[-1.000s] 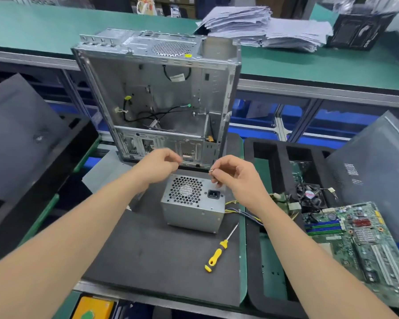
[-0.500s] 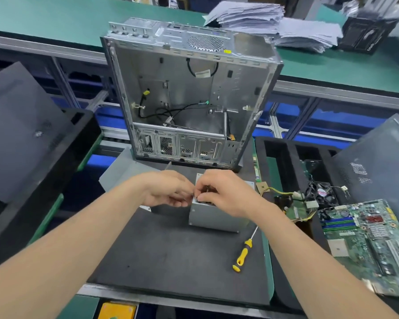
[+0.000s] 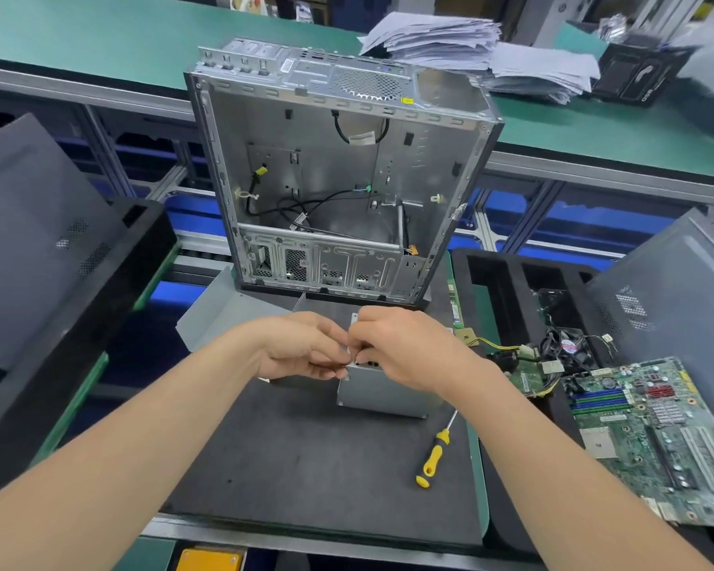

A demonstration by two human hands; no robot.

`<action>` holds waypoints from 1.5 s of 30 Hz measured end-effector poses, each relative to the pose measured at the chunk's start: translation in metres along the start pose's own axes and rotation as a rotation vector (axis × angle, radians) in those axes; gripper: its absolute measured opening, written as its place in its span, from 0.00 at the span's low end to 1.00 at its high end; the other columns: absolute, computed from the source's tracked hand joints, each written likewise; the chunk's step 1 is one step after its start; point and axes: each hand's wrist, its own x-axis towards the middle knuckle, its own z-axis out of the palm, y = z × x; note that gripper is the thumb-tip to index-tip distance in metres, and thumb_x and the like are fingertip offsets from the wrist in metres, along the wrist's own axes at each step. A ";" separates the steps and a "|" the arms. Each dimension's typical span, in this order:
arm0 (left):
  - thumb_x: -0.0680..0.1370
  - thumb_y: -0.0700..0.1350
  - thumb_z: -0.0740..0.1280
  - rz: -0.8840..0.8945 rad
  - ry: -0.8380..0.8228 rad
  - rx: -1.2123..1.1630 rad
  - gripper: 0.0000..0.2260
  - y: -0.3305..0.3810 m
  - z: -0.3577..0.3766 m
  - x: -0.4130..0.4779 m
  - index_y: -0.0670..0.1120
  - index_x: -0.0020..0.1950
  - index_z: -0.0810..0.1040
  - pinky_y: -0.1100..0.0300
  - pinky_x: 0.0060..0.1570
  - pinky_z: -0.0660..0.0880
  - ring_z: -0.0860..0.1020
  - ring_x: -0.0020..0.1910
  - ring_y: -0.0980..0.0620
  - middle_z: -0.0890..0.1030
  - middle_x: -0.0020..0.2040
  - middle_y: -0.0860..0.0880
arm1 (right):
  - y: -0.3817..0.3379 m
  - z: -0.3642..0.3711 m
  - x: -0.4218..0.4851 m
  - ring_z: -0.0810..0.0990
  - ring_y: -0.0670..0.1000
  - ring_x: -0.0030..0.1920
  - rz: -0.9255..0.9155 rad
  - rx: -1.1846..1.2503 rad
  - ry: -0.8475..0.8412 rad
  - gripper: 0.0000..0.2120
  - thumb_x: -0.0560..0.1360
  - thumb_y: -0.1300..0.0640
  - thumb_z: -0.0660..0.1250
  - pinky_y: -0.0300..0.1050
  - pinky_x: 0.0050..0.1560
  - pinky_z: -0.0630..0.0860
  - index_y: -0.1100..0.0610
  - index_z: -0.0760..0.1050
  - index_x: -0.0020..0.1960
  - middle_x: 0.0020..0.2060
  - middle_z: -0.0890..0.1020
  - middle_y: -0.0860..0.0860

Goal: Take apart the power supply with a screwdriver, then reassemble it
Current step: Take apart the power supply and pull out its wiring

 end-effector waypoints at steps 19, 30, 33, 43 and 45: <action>0.77 0.36 0.74 0.029 0.118 0.003 0.10 -0.010 0.013 0.006 0.41 0.53 0.75 0.61 0.42 0.75 0.78 0.36 0.52 0.78 0.39 0.44 | 0.015 0.014 -0.006 0.76 0.42 0.35 0.262 0.467 0.144 0.11 0.70 0.54 0.83 0.35 0.36 0.70 0.47 0.80 0.39 0.34 0.81 0.43; 0.78 0.34 0.72 -0.032 0.175 0.112 0.09 -0.002 0.022 0.004 0.44 0.48 0.74 0.61 0.39 0.72 0.75 0.34 0.52 0.65 0.27 0.49 | 0.011 0.037 -0.074 0.75 0.47 0.41 -0.209 0.267 0.190 0.03 0.77 0.53 0.73 0.44 0.42 0.74 0.52 0.81 0.46 0.39 0.80 0.46; 0.78 0.34 0.73 -0.042 0.205 0.120 0.09 0.001 0.025 0.000 0.42 0.50 0.74 0.60 0.41 0.73 0.76 0.36 0.51 0.69 0.26 0.49 | 0.024 0.054 -0.089 0.72 0.43 0.41 -0.241 0.187 -0.064 0.04 0.75 0.54 0.72 0.42 0.41 0.74 0.47 0.82 0.49 0.41 0.81 0.44; 0.79 0.36 0.73 -0.042 0.295 0.154 0.12 0.004 0.037 -0.009 0.39 0.59 0.75 0.61 0.41 0.75 0.78 0.36 0.53 0.76 0.26 0.53 | 0.063 0.118 -0.104 0.77 0.53 0.59 -0.148 0.086 -0.310 0.17 0.73 0.58 0.77 0.47 0.46 0.68 0.47 0.79 0.59 0.57 0.75 0.46; 0.79 0.36 0.73 -0.030 0.323 0.137 0.12 0.002 0.038 -0.010 0.39 0.60 0.75 0.60 0.42 0.75 0.78 0.37 0.53 0.76 0.26 0.53 | 0.057 0.117 -0.104 0.76 0.54 0.60 -0.188 0.009 -0.265 0.14 0.77 0.58 0.74 0.48 0.45 0.67 0.49 0.76 0.60 0.57 0.78 0.47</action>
